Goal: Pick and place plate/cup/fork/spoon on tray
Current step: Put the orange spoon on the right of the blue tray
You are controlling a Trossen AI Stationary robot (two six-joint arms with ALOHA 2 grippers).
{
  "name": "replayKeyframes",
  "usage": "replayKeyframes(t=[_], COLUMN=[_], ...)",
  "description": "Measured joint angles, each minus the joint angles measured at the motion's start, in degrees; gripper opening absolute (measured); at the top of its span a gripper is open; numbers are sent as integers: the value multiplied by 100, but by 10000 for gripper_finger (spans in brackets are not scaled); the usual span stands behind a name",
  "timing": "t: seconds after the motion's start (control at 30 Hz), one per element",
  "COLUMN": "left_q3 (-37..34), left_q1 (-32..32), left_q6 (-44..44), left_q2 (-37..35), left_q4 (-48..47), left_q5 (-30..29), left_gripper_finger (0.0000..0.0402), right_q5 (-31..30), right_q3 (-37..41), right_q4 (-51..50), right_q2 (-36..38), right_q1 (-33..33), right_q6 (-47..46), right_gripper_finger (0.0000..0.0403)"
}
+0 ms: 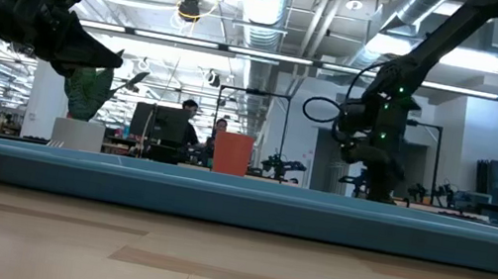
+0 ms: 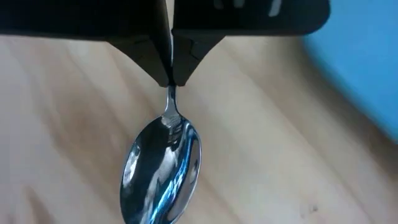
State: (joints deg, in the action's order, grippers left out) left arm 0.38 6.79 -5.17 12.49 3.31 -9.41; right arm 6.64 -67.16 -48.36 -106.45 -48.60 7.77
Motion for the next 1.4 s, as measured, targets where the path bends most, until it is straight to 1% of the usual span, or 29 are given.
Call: replayKeyframes(t=[0.2, 0.33, 0.4, 0.57, 0.67, 0.8, 0.87, 1.0, 1.1, 1.2, 1.4], left_q3=[0, 0, 0, 0, 0, 0, -1, 0, 0, 0, 0], left_q1=[0, 0, 0, 0, 0, 0, -2, -2, -2, -1, -2], left_q6=[-4, -16, -57, -61, -48, -56, -95, -186, -194, -197, -197], left_q2=[-2, -1, -2, -2, -2, -2, -2, -2, -2, -2, -2], left_q4=[2, 2, 2, 2, 2, 2, 2, -20, -26, -26, -29], left_q5=[0, 0, -2, -2, -2, -2, 2, 61, 155, 153, 151], left_gripper_finger=[0, 0, 0, 0, 0, 0, 0, 0, 0, 0, 0], right_q5=[6, -5, -54, -76, -141, -454, -563, -985, -1048, -1045, -967], right_q3=[-21, 2, 141, 714, 1112, 1399, 1429, 1420, 1427, 1425, 1425], right_q4=[-444, -680, -766, -721, -678, -529, -534, -327, -340, -331, -98], right_q2=[594, 1063, 1355, 2119, 2511, 2792, 2807, 2730, 2509, 2162, 1618], right_q1=[53, 219, 419, 1266, 1957, 3001, 3502, 4346, 4749, 4921, 4808], right_q6=[-1149, -2295, -2928, -4597, -5689, -7144, -7768, -8814, -9427, -9776, -9687], right_gripper_finger=[7, 7, 5, 5, 5, 6, 6, 6, 6, 7, 7])
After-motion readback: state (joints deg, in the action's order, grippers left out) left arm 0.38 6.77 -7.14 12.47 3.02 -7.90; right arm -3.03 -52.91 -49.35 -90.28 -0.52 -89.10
